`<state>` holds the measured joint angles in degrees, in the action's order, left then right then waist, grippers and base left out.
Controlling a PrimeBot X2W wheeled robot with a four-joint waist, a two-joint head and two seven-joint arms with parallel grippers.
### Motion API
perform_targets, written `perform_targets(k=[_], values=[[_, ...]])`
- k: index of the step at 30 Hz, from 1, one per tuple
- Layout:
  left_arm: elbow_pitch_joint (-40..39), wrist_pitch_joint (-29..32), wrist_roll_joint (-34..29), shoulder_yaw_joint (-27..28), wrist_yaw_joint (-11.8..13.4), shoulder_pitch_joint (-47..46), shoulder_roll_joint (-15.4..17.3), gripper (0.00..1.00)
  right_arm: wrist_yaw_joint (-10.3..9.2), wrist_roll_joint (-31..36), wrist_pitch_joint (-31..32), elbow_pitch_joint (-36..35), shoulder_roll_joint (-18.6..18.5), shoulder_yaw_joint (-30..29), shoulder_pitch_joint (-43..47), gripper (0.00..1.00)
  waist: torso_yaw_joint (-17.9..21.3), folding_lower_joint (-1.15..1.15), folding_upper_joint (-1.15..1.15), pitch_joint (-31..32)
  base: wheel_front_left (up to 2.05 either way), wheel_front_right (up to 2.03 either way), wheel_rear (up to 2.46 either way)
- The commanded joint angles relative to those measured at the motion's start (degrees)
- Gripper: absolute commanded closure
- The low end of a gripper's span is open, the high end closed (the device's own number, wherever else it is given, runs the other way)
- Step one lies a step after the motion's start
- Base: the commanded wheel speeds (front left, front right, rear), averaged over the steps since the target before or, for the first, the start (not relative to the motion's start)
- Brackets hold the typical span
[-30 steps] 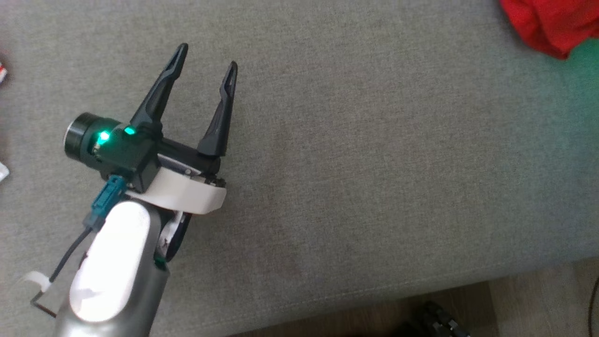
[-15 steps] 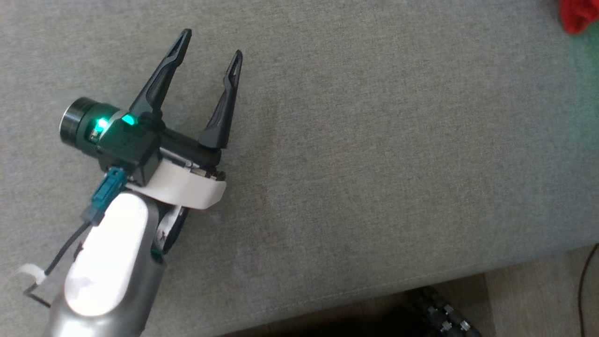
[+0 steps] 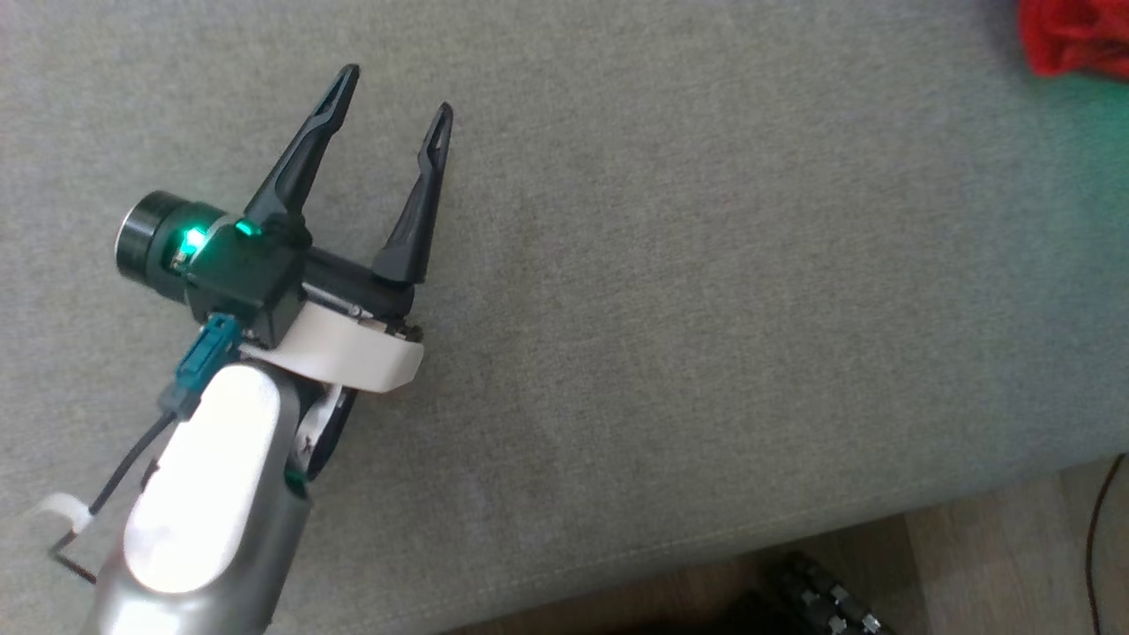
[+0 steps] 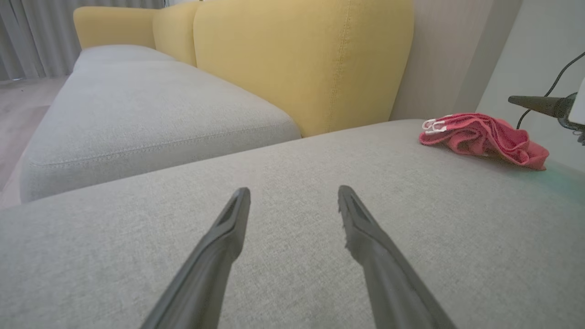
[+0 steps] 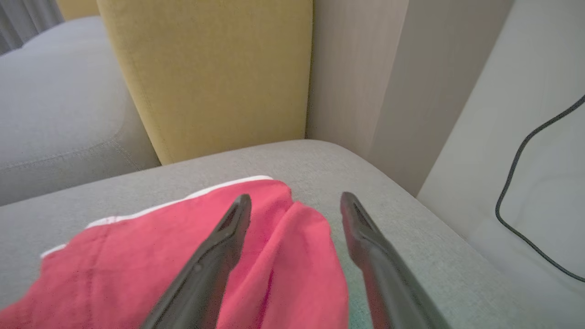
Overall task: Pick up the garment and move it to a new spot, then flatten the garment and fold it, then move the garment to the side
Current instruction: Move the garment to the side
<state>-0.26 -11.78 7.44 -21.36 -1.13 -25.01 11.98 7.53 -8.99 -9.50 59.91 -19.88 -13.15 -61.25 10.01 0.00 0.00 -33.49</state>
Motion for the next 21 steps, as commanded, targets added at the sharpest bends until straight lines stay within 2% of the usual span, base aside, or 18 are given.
perform_targets(k=[1,4,9,14,21], values=[[-1.71,-0.6,0.37,1.79,0.37,-0.36,0.88,0.0,-0.04,0.06,-1.04,-1.95,0.42,0.85,1.67,0.0,0.14,0.0,0.0,1.37,0.0,0.0,0.0],[-0.84,-1.03,0.88,2.06,0.84,0.88,0.86,0.0,-0.04,-0.56,-2.88,-3.96,2.27,1.58,4.61,0.0,0.14,0.0,0.0,3.92,0.0,0.0,0.0],[0.52,-1.73,2.3,3.12,2.34,4.51,0.66,0.0,-0.04,-1.86,-4.49,-12.08,7.24,4.8,14.31,0.0,-0.2,0.0,0.0,9.67,0.0,0.0,0.0],[1.08,-2.1,3.42,3.87,3.55,7.42,0.35,0.0,-0.04,-2.11,-4.18,-23.05,10.94,8.55,24.34,0.0,-1.47,0.0,0.0,13.46,0.0,0.0,0.0],[1.96,-2.55,4.74,5.01,5.01,10.27,-0.16,0.0,-0.04,-1.3,0.28,-39.48,14.35,12.19,36.45,0.0,-4.87,0.0,0.0,17.2,0.0,0.0,0.0]])
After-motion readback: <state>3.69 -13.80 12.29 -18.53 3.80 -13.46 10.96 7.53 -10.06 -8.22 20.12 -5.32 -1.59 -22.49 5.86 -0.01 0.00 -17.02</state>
